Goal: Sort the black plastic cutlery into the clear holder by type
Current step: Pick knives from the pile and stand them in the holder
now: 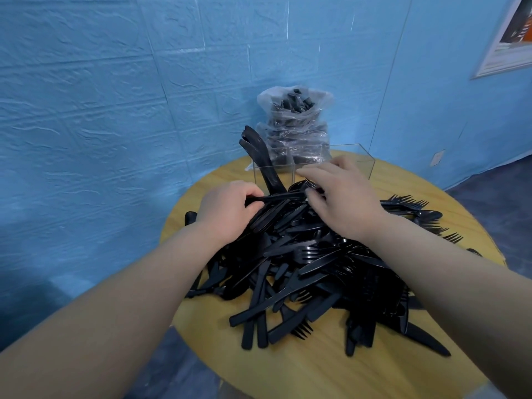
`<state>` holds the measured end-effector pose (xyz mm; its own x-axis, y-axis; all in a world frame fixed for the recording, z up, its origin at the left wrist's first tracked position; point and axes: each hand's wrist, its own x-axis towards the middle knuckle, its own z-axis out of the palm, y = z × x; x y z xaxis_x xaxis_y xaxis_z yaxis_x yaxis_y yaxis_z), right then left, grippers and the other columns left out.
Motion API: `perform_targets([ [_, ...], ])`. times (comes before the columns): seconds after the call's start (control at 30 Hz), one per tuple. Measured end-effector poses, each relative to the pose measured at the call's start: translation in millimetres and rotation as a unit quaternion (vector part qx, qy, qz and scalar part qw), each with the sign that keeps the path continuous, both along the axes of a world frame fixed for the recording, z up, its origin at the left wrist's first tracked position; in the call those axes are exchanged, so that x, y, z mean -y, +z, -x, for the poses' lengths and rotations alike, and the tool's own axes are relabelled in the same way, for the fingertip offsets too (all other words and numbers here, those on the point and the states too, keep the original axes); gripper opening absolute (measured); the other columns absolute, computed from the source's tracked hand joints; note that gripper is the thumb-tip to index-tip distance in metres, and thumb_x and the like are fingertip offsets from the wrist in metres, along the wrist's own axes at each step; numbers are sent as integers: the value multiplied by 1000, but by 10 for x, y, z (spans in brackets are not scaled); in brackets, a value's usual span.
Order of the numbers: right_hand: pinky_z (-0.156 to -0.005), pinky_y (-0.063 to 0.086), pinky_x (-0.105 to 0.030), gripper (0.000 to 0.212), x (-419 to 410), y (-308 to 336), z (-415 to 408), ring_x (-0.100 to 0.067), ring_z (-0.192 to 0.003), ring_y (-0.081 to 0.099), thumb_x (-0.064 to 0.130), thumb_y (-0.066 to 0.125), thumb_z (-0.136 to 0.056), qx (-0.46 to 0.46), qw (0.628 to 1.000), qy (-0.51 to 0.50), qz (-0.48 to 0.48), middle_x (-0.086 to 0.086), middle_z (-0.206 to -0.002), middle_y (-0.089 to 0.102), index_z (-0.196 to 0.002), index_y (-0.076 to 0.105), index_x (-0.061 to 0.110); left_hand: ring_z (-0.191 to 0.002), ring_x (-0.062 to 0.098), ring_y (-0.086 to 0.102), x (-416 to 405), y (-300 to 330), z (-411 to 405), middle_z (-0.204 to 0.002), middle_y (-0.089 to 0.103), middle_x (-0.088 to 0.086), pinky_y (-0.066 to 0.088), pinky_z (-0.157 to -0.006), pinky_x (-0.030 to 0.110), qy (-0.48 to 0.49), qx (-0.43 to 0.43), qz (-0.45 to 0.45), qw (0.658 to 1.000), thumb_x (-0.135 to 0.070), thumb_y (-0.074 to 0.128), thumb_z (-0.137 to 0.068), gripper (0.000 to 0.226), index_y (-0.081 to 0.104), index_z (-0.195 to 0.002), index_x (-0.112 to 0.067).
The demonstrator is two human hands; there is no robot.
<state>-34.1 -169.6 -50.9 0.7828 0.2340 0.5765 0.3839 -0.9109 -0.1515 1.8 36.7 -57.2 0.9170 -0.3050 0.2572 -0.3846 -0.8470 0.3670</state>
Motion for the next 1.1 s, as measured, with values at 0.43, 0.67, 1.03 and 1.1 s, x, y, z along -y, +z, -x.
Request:
perform_targets([
  [0.43,-57,43,-27,18,-7,178,139,-16,-63,56,19,48,-98,-197,969,7,-150,3,-76,63,-108,62,20,-107,6,54,-93,129,104,-118,54,-10,35,-89,19,39,20,150,988,-26,67,-87,58,41,-139,-25],
  [0.67,-55,41,-22,17,22,159,271,-8,-62,54,20,47,-98,-224,957,10,-184,6,-79,65,-107,61,23,-80,-5,60,-37,198,230,-88,64,-18,44,-76,10,30,-23,252,967,-21,62,-90,22,62,-109,-31],
  [1.03,-69,44,-29,18,146,179,385,-20,-82,59,22,49,-97,-205,958,-43,-195,-2,-88,67,-104,66,19,-79,8,68,-44,249,109,-80,67,-8,54,-72,30,135,-40,314,939,-21,62,-86,6,61,-86,-27],
  [1.1,-64,42,-26,19,153,177,389,-16,-73,57,21,50,-96,-209,958,-39,-193,2,-77,65,-103,68,20,-89,8,63,-30,249,121,-96,64,-12,51,-83,28,125,-57,287,948,-27,65,-86,23,63,-108,-23],
])
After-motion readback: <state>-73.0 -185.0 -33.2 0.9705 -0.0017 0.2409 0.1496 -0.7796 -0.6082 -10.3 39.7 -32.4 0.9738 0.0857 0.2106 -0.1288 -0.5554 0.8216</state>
